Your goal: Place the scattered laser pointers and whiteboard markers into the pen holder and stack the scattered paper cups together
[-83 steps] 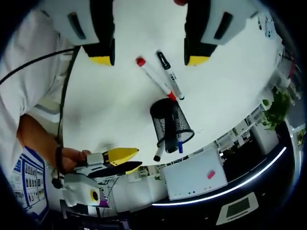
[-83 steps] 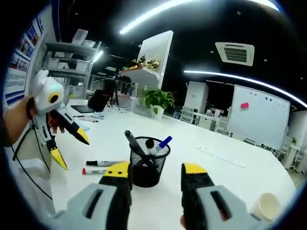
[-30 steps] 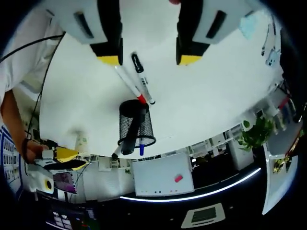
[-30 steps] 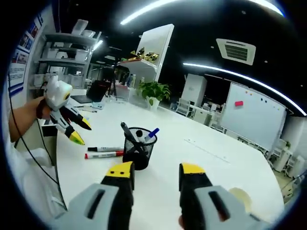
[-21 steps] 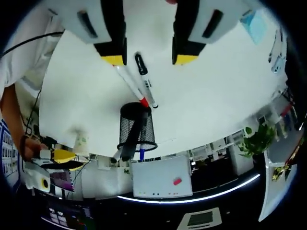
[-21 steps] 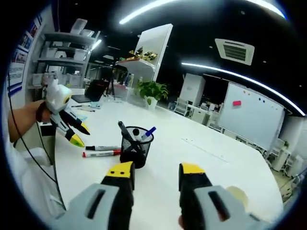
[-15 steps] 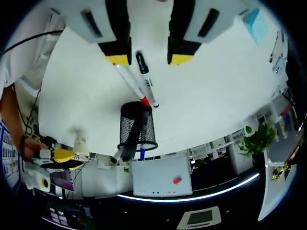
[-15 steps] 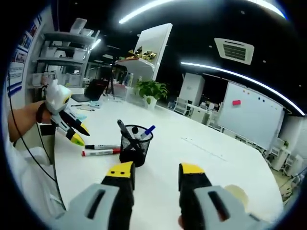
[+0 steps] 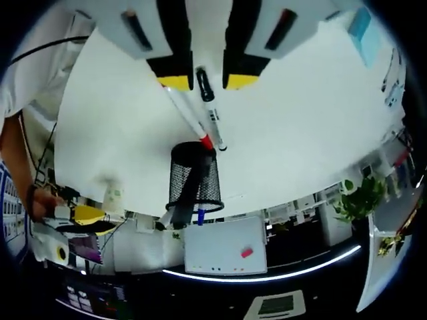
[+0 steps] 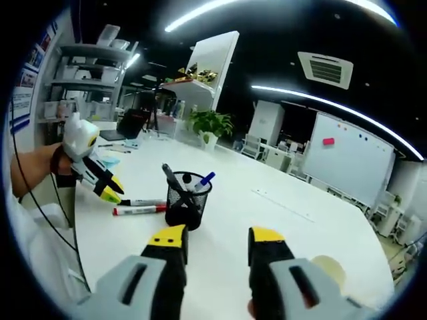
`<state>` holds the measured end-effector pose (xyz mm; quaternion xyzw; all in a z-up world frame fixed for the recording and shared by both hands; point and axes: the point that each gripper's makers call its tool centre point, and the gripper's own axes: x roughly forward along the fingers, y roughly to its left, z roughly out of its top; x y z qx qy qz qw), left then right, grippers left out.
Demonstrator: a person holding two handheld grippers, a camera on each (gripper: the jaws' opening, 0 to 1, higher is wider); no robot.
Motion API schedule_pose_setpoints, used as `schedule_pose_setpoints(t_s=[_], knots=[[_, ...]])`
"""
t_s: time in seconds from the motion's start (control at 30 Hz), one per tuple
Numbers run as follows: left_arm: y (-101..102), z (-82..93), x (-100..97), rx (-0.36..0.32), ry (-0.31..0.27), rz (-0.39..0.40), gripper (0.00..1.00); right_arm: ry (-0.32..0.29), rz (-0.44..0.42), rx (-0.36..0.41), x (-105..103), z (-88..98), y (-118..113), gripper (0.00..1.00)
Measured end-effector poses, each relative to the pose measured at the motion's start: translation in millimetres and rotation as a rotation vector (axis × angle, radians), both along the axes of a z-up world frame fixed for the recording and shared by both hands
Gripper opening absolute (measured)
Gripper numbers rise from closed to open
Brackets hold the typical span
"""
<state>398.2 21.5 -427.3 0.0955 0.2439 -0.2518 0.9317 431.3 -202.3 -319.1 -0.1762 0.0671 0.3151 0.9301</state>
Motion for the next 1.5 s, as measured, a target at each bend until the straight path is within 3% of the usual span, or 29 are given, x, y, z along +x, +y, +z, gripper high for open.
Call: schedule_pose_setpoints(t_s=[0.17,0.63,1.07,1.5], knots=[[2,2.2,3.3,-0.016,-0.022,0.016,0.17,0.000,0.001,-0.003,1,-0.7,0,0.36],[-4,-4.9,2.0,-0.025,-0.005,-0.003,0.16,0.002,0.005,-0.011,1,-1.4,-1,0.36],[-7,-10.2,0.9,-0.018,-0.009,0.001,0.13,-0.064,-0.008,0.005,0,14.9,-5,0.33],[-10,-10.3,-1.3,-0.030,-0.013,0.009,0.10,-0.064,-0.005,-0.006,0,13.7,-6,0.33]])
